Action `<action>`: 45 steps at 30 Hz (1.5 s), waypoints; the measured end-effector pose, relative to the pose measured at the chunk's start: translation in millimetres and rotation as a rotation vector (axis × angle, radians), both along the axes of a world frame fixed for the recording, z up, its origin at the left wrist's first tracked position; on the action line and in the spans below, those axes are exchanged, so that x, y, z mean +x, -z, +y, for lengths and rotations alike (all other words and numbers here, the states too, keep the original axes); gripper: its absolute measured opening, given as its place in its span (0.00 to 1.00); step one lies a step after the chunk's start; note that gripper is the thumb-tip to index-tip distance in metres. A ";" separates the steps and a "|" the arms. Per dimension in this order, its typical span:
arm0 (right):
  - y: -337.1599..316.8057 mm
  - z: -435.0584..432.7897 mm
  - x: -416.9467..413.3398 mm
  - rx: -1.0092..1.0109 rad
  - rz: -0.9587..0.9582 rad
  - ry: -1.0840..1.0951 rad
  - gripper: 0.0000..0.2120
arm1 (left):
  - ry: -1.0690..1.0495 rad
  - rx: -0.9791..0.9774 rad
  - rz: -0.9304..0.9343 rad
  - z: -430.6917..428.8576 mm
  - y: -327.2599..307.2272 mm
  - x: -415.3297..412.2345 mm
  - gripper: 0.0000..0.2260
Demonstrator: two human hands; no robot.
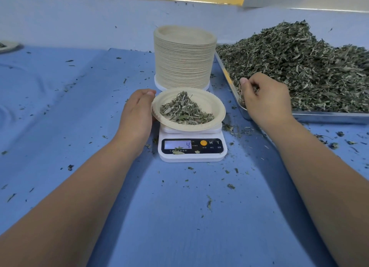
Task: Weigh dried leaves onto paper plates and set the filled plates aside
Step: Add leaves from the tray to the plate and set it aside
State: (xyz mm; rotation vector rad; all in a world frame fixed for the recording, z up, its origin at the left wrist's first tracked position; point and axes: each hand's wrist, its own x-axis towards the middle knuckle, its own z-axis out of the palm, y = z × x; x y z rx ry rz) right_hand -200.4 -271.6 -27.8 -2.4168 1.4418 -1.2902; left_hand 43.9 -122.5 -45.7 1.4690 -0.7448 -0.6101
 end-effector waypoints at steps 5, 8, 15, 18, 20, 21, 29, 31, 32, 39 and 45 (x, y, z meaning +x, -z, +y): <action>2.1 1.0 -0.5 -0.021 0.019 -0.020 0.16 | -0.004 0.007 0.002 -0.3 0.6 0.3 0.15; 2.2 -0.7 -1.5 -0.032 -0.021 -0.007 0.15 | -0.006 0.002 0.012 -1.3 0.4 0.9 0.15; 5.5 -4.9 -2.4 0.002 0.022 0.020 0.18 | 0.000 0.005 0.014 -1.3 0.3 1.2 0.16; 5.8 -5.0 -2.3 0.000 0.015 0.023 0.17 | 0.005 0.009 0.000 -0.7 0.6 1.5 0.17; 5.9 -4.0 -1.8 0.004 0.008 0.028 0.18 | 0.010 0.009 0.003 -0.6 0.9 1.6 0.17; 6.1 -3.9 -1.6 0.012 0.001 0.032 0.18 | 0.012 0.010 0.009 -0.8 0.3 1.6 0.17; 2.0 -3.6 -1.4 0.018 -0.073 0.032 0.18 | 0.007 0.010 0.006 1.8 -2.9 -1.0 0.16; 1.7 -3.1 -1.0 0.021 -0.079 0.040 0.18 | 0.011 0.009 -0.006 1.3 -2.0 0.0 0.16; 1.7 -2.5 -0.8 0.023 -0.078 0.042 0.18 | 0.021 0.013 -0.021 0.8 -1.1 0.2 0.17; -2.4 1.5 1.7 0.055 -0.107 0.051 0.17 | 0.019 0.026 -0.014 4.3 -2.6 -3.8 0.16; -16.1 5.4 8.6 0.026 -0.160 -0.001 0.20 | 0.009 0.034 -0.001 3.2 -3.9 -3.7 0.15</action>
